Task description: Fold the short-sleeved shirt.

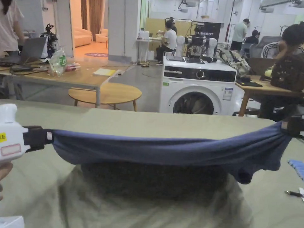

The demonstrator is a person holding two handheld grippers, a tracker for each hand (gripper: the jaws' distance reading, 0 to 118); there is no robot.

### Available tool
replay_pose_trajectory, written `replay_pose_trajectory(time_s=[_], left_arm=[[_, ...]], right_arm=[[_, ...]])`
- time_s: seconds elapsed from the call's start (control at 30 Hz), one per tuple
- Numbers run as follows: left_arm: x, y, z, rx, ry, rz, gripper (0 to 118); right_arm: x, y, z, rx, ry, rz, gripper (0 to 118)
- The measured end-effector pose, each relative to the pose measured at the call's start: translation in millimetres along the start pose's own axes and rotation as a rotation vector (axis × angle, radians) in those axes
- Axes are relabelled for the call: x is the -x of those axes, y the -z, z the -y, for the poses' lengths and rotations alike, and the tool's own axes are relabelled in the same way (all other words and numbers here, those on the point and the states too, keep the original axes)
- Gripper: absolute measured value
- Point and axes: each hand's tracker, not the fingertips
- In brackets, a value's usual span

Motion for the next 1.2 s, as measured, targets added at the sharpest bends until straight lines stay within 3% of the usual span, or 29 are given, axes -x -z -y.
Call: replay_pose_trajectory(time_s=[0.13, 0.17, 0.33, 0.5, 0.53, 0.57, 0.6, 0.63, 0.67, 0.8, 0.9, 1.07, 1.17, 1.2], left_arm=[[20.0, -33.5, 77.7, 0.112, -0.03, -0.009, 0], [23.9, -37.9, 92.1, 0.192, -0.041, 0.013, 0], [32.7, -61.3, 148.7, 0.243, -0.039, -0.013, 0], [41.5, -59.5, 167.2, 0.346, -0.083, -0.069, 0], [40.7, -58.1, 168.4, 0.352, -0.066, -0.062, 4], [32.8, -61.8, 171.0, 0.348, -0.023, -0.07, 15], [27.0, -63.7, 171.0, 0.327, 0.053, -0.083, 34], [19.9, -65.2, 169.3, 0.325, 0.121, -0.089, 65], [14.2, -66.5, 167.0, 0.322, 0.165, -0.086, 74], [-11.6, -69.2, 141.0, 0.182, 0.289, -0.111, 74], [-44.1, -63.7, 117.7, 0.004, 0.259, -0.082, 74], [-88.8, -35.3, 96.4, -0.06, 0.24, -0.014, 74], [-104.8, -30.6, 99.9, -0.08, 0.255, -0.021, 73], [-107.0, -32.2, 101.1, -0.084, 0.245, 0.006, 69]], right_arm=[[-16.4, -22.3, 97.3, 0.121, 0.077, -0.03, 0], [-17.7, -24.5, 114.1, 0.182, 0.065, -0.026, 0], [-20.3, -35.1, 191.3, 0.314, 0.05, -0.002, 0], [-20.2, -33.0, 214.3, 0.411, 0.022, 0.005, 4], [-20.5, -35.3, 217.1, 0.411, 0.011, 0.006, 22], [-19.5, -38.7, 221.0, 0.39, -0.003, 0.012, 49], [-18.6, -41.5, 222.6, 0.378, -0.018, 0.023, 75], [-17.5, -44.8, 222.5, 0.368, -0.035, 0.039, 86], [-25.9, -46.7, 224.0, 0.34, -0.041, 0.042, 85], [-11.1, -69.9, 204.6, 0.12, -0.001, 0.024, 85], [17.2, -66.5, 183.9, 0.001, 0.025, -0.055, 85], [78.0, -42.1, 165.4, -0.063, -0.078, -0.105, 85], [95.9, -33.1, 167.2, -0.067, -0.073, -0.105, 83], [100.4, -32.0, 170.0, -0.066, -0.056, -0.123, 77]])
